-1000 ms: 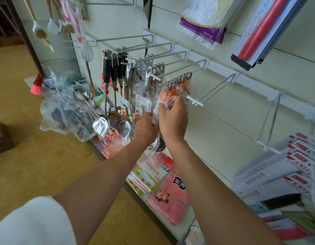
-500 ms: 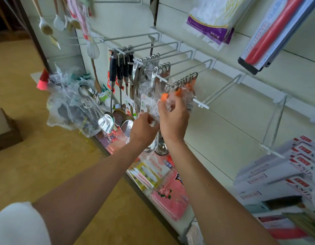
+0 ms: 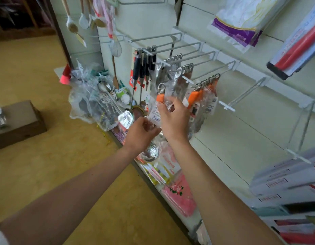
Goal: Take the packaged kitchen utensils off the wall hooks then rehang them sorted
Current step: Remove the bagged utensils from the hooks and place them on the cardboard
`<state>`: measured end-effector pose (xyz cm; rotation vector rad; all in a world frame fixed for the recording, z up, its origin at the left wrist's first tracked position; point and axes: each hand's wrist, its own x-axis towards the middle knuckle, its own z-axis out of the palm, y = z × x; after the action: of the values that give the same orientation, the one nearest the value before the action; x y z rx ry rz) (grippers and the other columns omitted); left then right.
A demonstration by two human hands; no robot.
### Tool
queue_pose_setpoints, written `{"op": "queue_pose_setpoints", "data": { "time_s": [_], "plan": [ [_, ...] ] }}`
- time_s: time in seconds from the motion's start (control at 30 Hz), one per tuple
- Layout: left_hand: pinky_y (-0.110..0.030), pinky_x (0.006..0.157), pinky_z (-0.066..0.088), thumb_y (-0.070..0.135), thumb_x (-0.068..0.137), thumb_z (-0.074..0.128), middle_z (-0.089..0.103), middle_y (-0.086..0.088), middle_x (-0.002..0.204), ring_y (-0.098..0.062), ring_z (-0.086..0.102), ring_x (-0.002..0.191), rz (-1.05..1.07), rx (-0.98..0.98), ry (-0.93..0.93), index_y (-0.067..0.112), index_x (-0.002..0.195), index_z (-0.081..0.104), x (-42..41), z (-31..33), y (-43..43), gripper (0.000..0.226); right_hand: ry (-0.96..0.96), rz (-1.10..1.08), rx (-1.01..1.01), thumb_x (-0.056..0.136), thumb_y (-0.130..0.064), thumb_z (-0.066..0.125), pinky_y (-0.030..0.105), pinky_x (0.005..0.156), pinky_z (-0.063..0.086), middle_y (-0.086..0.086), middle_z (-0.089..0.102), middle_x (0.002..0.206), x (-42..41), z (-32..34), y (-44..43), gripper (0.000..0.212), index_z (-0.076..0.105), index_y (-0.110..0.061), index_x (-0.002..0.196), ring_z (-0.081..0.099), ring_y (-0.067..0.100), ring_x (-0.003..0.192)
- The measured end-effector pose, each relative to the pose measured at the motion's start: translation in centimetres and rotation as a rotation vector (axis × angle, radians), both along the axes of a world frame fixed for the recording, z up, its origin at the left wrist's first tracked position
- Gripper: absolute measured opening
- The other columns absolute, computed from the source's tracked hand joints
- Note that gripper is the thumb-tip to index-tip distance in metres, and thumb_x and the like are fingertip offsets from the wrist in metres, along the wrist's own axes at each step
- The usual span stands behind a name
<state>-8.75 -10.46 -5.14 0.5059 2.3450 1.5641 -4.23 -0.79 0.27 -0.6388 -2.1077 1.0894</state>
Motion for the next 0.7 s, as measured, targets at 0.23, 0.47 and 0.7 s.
{"op": "queue_pose_setpoints", "data": {
  "time_s": [0.23,0.47,0.7],
  "plan": [
    [-0.028,0.07,0.051,0.016,0.082,0.078,0.063,0.003,0.079,-0.006,0.058,0.066,0.013,-0.016,-0.068,0.013,0.097,0.062,-2.6,1.9,-10.6,0.021,-0.041,0.266,-0.064,0.091,-0.028,0.069,0.023,0.072,0.042,-0.007,0.06,0.09,-4.4,1.4,-7.3,0.033,0.067,-0.01,0.12,0.053,0.009,0.08],
    [-0.022,0.071,0.051,0.008,0.085,0.073,0.07,-0.006,0.09,-0.013,0.062,0.077,0.254,-0.069,-0.088,0.011,0.096,0.069,-5.2,4.5,-23.6,0.013,-0.053,0.567,-0.012,0.092,-0.027,0.069,0.025,0.081,0.046,-0.008,0.066,0.099,-9.1,5.0,-19.3,0.026,0.069,-0.015,0.115,0.061,0.011,0.094],
    [-0.037,0.075,0.053,0.008,0.085,0.071,0.07,0.002,0.079,-0.01,0.058,0.067,0.44,-0.083,-0.076,0.015,0.09,0.071,-6.7,7.5,-35.6,0.008,-0.046,0.75,-0.012,0.092,-0.024,0.07,0.007,0.073,0.041,-0.004,0.069,0.103,-13.3,7.7,-31.5,0.025,0.069,-0.014,0.115,0.061,0.002,0.089]
  ]
}}
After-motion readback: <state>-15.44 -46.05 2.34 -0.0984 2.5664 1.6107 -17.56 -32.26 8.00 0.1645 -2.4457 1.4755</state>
